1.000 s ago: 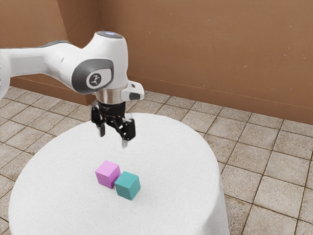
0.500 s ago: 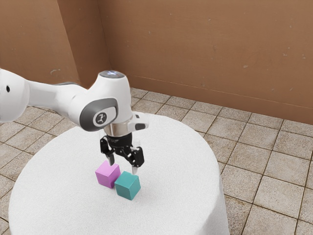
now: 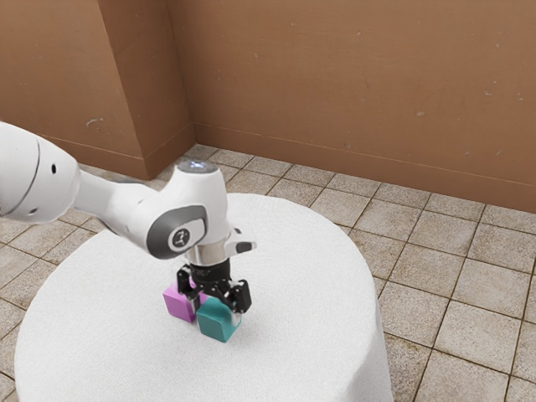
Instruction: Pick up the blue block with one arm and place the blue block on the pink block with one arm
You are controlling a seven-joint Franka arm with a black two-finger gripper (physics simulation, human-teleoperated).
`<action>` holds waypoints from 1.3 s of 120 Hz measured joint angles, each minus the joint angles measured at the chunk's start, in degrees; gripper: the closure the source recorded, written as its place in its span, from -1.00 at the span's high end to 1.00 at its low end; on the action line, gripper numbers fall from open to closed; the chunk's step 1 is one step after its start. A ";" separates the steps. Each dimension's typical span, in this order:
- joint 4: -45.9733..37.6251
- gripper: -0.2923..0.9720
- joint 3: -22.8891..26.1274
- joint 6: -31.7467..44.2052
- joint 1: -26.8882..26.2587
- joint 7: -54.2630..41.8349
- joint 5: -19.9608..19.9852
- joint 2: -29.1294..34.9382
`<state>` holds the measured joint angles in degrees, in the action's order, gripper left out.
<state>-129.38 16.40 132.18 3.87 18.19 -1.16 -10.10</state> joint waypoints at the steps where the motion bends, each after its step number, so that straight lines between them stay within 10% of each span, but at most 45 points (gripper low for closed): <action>1: 0.05 0.54 -0.05 0.05 -0.02 0.04 -0.02 -0.07; 156: 2.18 0.06 -0.23 0.06 0.03 5.21 -6.15 -3.12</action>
<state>-127.20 16.17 132.24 3.90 23.40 -7.31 -13.22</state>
